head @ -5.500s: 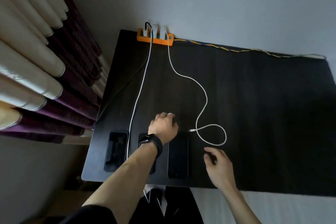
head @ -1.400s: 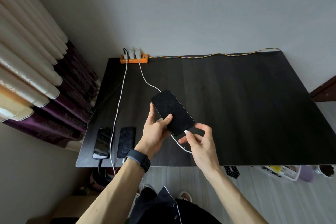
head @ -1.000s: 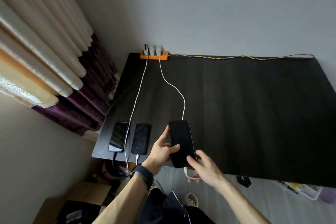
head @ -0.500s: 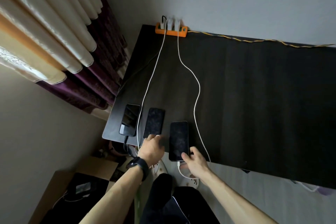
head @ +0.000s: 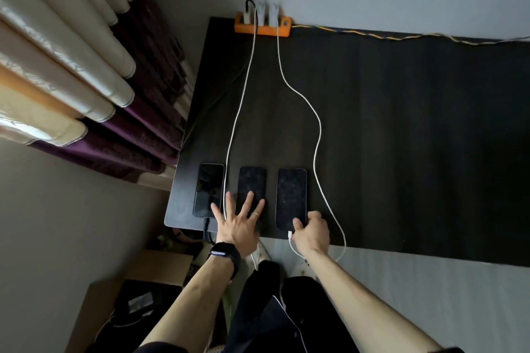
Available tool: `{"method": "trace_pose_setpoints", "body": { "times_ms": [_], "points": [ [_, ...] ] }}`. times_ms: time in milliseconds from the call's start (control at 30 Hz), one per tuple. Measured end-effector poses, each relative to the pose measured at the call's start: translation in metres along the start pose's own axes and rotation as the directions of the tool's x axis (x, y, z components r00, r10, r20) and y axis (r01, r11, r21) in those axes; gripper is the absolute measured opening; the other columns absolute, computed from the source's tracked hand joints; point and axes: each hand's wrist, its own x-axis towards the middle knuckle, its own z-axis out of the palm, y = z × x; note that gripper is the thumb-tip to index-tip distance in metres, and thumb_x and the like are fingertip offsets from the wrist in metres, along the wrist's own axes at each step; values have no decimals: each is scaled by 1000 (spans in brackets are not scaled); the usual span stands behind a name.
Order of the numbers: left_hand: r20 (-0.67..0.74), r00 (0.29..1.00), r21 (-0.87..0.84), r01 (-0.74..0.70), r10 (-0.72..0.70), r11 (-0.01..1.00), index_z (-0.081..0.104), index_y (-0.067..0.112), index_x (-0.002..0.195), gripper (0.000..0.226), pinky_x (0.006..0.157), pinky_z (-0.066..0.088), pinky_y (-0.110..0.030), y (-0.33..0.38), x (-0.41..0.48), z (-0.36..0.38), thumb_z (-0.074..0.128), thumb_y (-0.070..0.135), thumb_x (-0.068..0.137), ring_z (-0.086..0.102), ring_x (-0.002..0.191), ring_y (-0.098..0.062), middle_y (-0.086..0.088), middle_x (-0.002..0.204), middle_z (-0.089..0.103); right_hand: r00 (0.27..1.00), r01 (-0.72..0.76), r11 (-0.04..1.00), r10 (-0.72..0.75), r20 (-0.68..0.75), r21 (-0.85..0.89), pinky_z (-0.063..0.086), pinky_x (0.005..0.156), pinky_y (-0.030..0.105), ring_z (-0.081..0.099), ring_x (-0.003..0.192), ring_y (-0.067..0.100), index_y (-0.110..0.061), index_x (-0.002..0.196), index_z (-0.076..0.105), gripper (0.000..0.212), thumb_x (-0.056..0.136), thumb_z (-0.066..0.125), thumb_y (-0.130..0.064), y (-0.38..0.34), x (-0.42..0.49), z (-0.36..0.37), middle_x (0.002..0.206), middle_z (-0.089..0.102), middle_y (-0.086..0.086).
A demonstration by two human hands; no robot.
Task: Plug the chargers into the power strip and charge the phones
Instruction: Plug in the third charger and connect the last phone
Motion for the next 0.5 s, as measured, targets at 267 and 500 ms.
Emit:
{"method": "trace_pose_setpoints", "body": {
  "times_ms": [267,500],
  "points": [
    [36,999,-77,-31,33,997,-17,47,151,83,110,12,-74,-8,-2,0,45,40,96,-9,147,-47,14,160,-29,997,-44,999,43,-59,-16,47,91,38,61,110,31,-10,121,56,38,93,66,-35,-4,-5,5,123,57,11],
    [12,998,-78,-58,59,995,-17,46,151,86,114,10,-71,-13,3,6,49,44,95,-8,146,-49,13,160,-29,990,11,1000,-10,-141,12,47,87,39,61,105,32,-8,119,55,34,93,66,-27,-3,-9,10,120,56,13]
  ]
}}
